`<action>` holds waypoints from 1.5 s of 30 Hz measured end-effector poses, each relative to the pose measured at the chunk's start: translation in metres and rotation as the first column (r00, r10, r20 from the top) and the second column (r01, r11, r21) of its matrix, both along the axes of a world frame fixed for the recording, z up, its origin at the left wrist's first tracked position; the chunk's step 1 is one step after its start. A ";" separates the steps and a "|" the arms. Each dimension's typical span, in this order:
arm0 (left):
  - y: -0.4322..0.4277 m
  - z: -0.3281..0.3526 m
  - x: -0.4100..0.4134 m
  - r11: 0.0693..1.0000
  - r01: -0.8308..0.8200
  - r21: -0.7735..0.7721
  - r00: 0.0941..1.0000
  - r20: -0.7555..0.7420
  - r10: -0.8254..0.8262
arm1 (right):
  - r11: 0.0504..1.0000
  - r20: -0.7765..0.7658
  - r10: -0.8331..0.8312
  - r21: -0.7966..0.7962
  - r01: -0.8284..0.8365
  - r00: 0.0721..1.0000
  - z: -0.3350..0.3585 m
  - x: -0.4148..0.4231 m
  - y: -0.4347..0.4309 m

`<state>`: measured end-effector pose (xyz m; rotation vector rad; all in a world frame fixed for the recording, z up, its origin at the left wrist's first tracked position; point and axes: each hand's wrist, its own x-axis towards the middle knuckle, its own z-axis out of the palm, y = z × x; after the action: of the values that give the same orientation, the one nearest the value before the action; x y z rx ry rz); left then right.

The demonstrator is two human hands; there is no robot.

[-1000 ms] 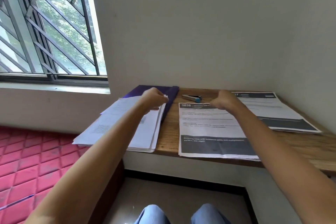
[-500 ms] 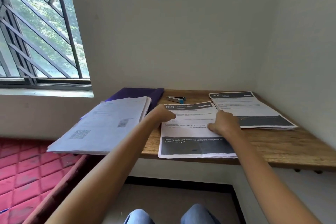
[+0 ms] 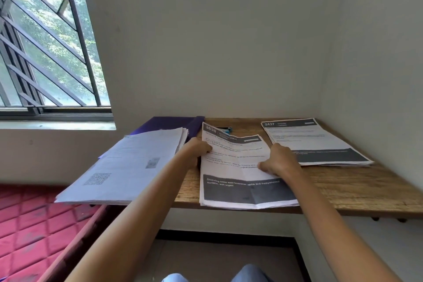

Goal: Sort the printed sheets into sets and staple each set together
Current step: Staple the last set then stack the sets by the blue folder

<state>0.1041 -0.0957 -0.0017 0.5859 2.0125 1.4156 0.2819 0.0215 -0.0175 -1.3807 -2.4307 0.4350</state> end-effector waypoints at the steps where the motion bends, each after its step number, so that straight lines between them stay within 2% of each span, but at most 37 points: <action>1: -0.001 0.000 0.002 1.000 0.012 0.014 0.999 -0.033 -0.011 | 1.000 -0.009 0.010 -0.010 -0.010 1.000 0.000 0.000 0.000; 3: -0.002 0.001 0.004 0.998 0.019 0.059 0.996 -0.089 -0.013 | 0.999 -0.024 0.048 -0.022 -0.049 0.999 0.002 0.000 0.001; 6: -0.004 0.005 0.001 0.983 0.007 0.185 0.996 -0.085 0.009 | 0.994 -0.077 0.090 -0.062 -0.095 0.993 0.011 -0.001 0.006; 9: -0.005 0.017 -0.005 0.945 -0.015 0.326 0.997 -0.069 0.040 | 0.981 -0.215 0.106 -0.137 -0.137 0.971 0.025 -0.004 0.012; 12: -0.007 0.034 -0.011 0.901 -0.024 0.433 0.997 -0.056 0.054 | 0.925 -0.461 0.136 -0.257 -0.278 0.877 0.040 -0.009 0.022; 16: -0.008 0.058 -0.017 0.842 -0.034 0.539 0.993 -0.079 0.090 | 0.923 -0.680 0.069 -0.234 -0.306 0.730 0.060 -0.021 0.036; 19: -0.008 0.075 -0.019 0.788 -0.012 0.616 0.981 -0.146 0.129 | 0.930 -0.784 0.039 -0.198 -0.309 0.620 0.079 -0.028 0.038; 25: -0.008 0.085 -0.015 0.719 0.028 0.694 0.960 -0.218 0.173 | 0.947 -0.834 0.106 -0.081 -0.310 0.542 0.083 -0.031 0.034; 28: -0.009 0.071 -0.012 0.723 0.049 0.689 0.959 -0.234 0.158 | 0.938 -0.836 0.126 -0.075 -0.338 0.535 0.068 -0.032 0.033; 35: -0.011 0.046 -0.012 0.762 0.134 0.634 0.913 -0.377 0.153 | 0.903 -0.846 0.162 -0.081 -0.423 0.508 0.051 -0.034 0.028; 41: -0.008 0.056 -0.014 0.736 0.088 0.671 0.889 -0.386 0.246 | 0.903 -0.882 0.156 -0.054 -0.426 0.444 0.054 -0.035 0.026; 45: -0.008 0.049 -0.015 0.745 0.106 0.659 0.900 -0.381 0.210 | 0.916 -0.860 0.167 -0.045 -0.398 0.482 0.050 -0.035 0.026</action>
<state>0.0891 -0.1039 0.0477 1.2606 1.7820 2.2272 0.2470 0.0475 0.0327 -0.5320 -1.7498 1.2048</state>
